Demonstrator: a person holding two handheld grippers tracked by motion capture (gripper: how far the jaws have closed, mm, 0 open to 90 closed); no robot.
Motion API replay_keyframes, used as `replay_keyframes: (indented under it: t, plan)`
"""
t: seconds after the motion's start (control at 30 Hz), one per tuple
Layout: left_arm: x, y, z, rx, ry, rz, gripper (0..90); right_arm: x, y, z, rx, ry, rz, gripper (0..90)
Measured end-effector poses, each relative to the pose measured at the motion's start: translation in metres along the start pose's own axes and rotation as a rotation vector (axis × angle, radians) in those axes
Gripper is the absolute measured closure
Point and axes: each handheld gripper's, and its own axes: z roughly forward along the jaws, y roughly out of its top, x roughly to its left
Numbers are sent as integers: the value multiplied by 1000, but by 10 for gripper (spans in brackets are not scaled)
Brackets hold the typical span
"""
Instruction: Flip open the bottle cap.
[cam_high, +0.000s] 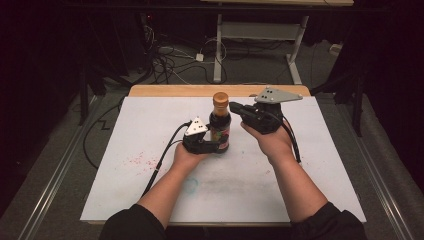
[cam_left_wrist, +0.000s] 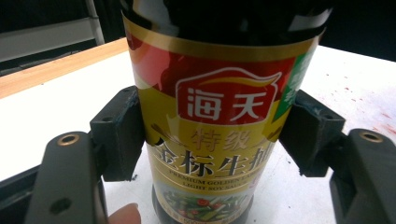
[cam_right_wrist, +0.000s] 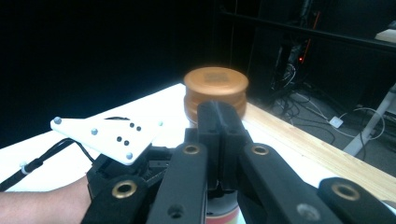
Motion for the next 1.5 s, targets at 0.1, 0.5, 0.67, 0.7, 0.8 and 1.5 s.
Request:
replay_keyframes:
  t: [0.1, 0.5, 0.67, 0.7, 0.8, 1.5]
  plan:
    - [0, 0, 0, 1, 2, 1, 284, 2, 2, 4, 15, -1, -6, 900]
    - [0, 0, 0, 1, 2, 7, 287, -1, 5, 7, 44, -17, -9, 900]
    - [-1, 0, 0, 1, 5, 8, 287, -2, 6, 9, 53, -17, -9, 900]
    - [-1, 0, 0, 0, 5, 6, 287, -2, 6, 9, 53, -17, -9, 900]
    - [-1, 0, 0, -2, 5, 8, 287, -3, 6, 9, 55, -18, -8, 900]
    - [-2, -2, 0, -10, 15, 12, 291, -2, 11, 10, 96, -28, -24, 900]
